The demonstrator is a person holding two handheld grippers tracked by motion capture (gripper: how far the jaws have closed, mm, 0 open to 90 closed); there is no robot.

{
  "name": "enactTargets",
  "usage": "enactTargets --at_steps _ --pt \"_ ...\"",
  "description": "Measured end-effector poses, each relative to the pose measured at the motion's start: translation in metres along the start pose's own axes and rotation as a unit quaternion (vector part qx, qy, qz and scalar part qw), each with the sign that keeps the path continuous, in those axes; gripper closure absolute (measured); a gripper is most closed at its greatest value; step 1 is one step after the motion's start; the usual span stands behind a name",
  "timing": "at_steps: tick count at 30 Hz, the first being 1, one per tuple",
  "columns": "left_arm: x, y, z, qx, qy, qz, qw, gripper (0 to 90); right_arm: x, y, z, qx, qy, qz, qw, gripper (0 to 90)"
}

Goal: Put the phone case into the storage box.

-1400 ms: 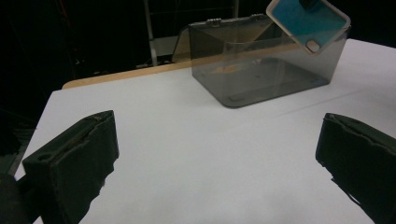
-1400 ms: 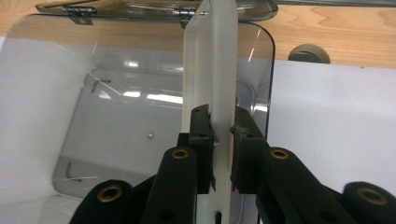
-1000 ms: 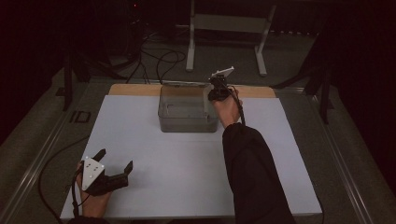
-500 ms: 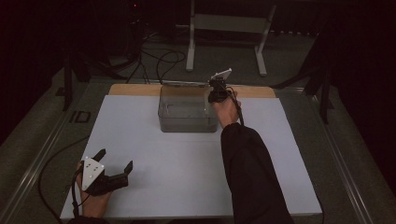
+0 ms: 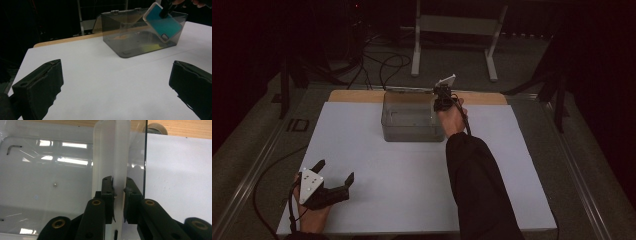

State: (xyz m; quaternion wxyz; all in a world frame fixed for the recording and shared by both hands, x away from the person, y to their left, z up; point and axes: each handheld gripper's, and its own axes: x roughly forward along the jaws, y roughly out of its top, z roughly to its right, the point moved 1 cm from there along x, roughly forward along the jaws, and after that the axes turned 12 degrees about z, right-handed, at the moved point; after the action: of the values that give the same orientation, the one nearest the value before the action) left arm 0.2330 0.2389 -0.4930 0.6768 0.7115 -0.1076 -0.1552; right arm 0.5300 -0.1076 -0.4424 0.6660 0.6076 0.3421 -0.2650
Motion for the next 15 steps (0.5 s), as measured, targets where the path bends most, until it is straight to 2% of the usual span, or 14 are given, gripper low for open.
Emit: enactTargets --at_steps 15 --pt "0.0005 -0.0002 0.0005 0.000 0.000 -0.001 1.0000 0.4 0.0041 -0.0060 -0.0008 0.008 0.005 -0.007 0.9999 78.8"
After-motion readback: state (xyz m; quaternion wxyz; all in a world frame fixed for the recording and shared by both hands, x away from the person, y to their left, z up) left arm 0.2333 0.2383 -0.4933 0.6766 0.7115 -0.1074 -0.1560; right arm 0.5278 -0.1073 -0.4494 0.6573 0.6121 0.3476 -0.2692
